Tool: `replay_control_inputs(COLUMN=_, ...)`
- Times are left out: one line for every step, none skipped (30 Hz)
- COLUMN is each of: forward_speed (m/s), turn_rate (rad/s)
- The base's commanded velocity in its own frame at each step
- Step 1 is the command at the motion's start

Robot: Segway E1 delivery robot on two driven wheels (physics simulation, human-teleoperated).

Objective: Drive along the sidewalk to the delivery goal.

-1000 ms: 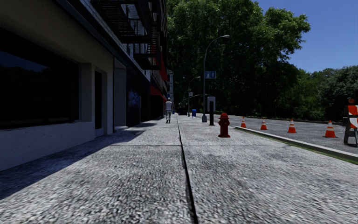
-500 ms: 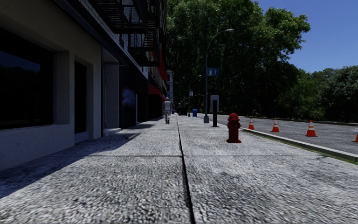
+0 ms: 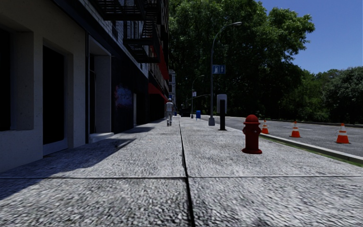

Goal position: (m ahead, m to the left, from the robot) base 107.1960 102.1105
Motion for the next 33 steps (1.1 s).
replay_control_inputs(forward_speed=2.00, turn_rate=0.00)
replay_control_inputs(forward_speed=2.00, turn_rate=0.00)
replay_control_inputs(forward_speed=2.00, turn_rate=0.00)
replay_control_inputs(forward_speed=2.00, turn_rate=0.00)
replay_control_inputs(forward_speed=2.00, turn_rate=0.00)
replay_control_inputs(forward_speed=2.00, turn_rate=0.00)
replay_control_inputs(forward_speed=2.00, turn_rate=0.00)
replay_control_inputs(forward_speed=2.00, turn_rate=0.00)
replay_control_inputs(forward_speed=2.00, turn_rate=0.00)
replay_control_inputs(forward_speed=2.00, turn_rate=0.00)
replay_control_inputs(forward_speed=2.00, turn_rate=0.00)
replay_control_inputs(forward_speed=2.00, turn_rate=0.00)
replay_control_inputs(forward_speed=2.00, turn_rate=0.00)
replay_control_inputs(forward_speed=2.00, turn_rate=0.00)
replay_control_inputs(forward_speed=2.00, turn_rate=0.00)
replay_control_inputs(forward_speed=2.00, turn_rate=0.00)
replay_control_inputs(forward_speed=2.00, turn_rate=0.00)
replay_control_inputs(forward_speed=2.00, turn_rate=0.00)
replay_control_inputs(forward_speed=2.00, turn_rate=0.00)
replay_control_inputs(forward_speed=2.00, turn_rate=0.00)
replay_control_inputs(forward_speed=2.00, turn_rate=0.00)
replay_control_inputs(forward_speed=2.00, turn_rate=0.00)
replay_control_inputs(forward_speed=2.00, turn_rate=0.00)
replay_control_inputs(forward_speed=2.00, turn_rate=0.00)
replay_control_inputs(forward_speed=2.00, turn_rate=0.00)
replay_control_inputs(forward_speed=2.00, turn_rate=0.00)
replay_control_inputs(forward_speed=2.00, turn_rate=0.00)
replay_control_inputs(forward_speed=2.00, turn_rate=0.00)
replay_control_inputs(forward_speed=2.00, turn_rate=0.00)
replay_control_inputs(forward_speed=2.00, turn_rate=0.00)
replay_control_inputs(forward_speed=2.00, turn_rate=0.00)
replay_control_inputs(forward_speed=2.00, turn_rate=0.00)
replay_control_inputs(forward_speed=2.00, turn_rate=0.00)
